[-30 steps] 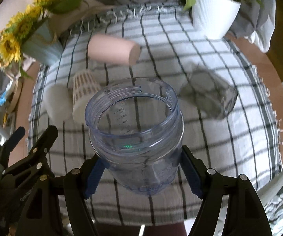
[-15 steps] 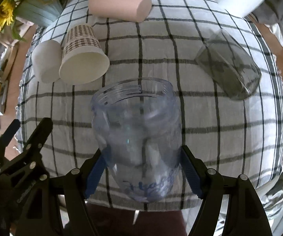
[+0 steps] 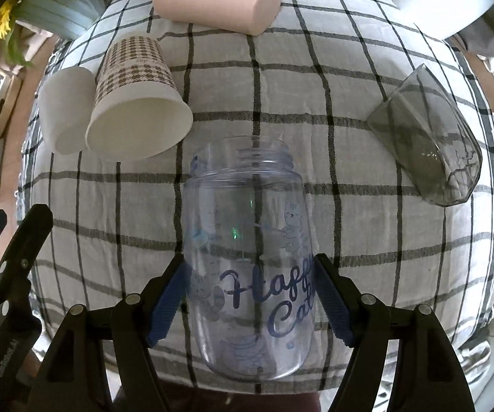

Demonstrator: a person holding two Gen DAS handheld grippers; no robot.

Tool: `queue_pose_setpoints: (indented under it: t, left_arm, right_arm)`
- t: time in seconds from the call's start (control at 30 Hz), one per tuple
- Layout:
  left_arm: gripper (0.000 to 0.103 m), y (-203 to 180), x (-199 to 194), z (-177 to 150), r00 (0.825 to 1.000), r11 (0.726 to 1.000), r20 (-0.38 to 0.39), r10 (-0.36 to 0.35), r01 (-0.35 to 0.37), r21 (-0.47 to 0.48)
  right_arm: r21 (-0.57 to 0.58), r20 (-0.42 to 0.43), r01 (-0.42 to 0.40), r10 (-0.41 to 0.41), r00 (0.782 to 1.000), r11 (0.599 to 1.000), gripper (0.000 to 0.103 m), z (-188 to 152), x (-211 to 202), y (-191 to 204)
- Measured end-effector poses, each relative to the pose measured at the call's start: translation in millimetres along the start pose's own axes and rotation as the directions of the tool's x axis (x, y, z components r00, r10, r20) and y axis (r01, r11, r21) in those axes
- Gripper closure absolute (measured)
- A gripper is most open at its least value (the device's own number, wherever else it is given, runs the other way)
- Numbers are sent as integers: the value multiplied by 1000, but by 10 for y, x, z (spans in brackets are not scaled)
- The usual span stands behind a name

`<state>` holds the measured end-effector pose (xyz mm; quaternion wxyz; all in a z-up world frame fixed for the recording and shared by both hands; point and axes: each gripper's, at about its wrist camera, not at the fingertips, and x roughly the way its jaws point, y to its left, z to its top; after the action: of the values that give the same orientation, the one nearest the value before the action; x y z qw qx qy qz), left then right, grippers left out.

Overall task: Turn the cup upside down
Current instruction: 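Lift the jar with the right gripper and rotate it opening-down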

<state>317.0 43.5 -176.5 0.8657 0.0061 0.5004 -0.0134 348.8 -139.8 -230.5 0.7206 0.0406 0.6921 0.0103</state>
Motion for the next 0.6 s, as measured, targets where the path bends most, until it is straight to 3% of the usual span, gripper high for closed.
queue_pose_setpoints:
  t: [0.3,0.33,0.4,0.6]
  left_arm:
    - [0,-2,-86,21,999,1000,35,7,-8,18]
    - [0,-3,-109,19,999,1000,42,9,-10,16]
    - [0,3,-186,8,998,1000,63,5,-6,5]
    - [0,-62,-432,-78,994,1000,109,-2,5,-28]
  right_arm:
    - [33,32,0,-1,999,999,30,-120,-67,-43]
    - [36,49,-5,3,999,999,29,-135,-92,-55]
    - [39,91,-11,8,996,999,18,-174,-170,-80]
    - [51,227,-14,2,974,999,17,-388,-588,-165]
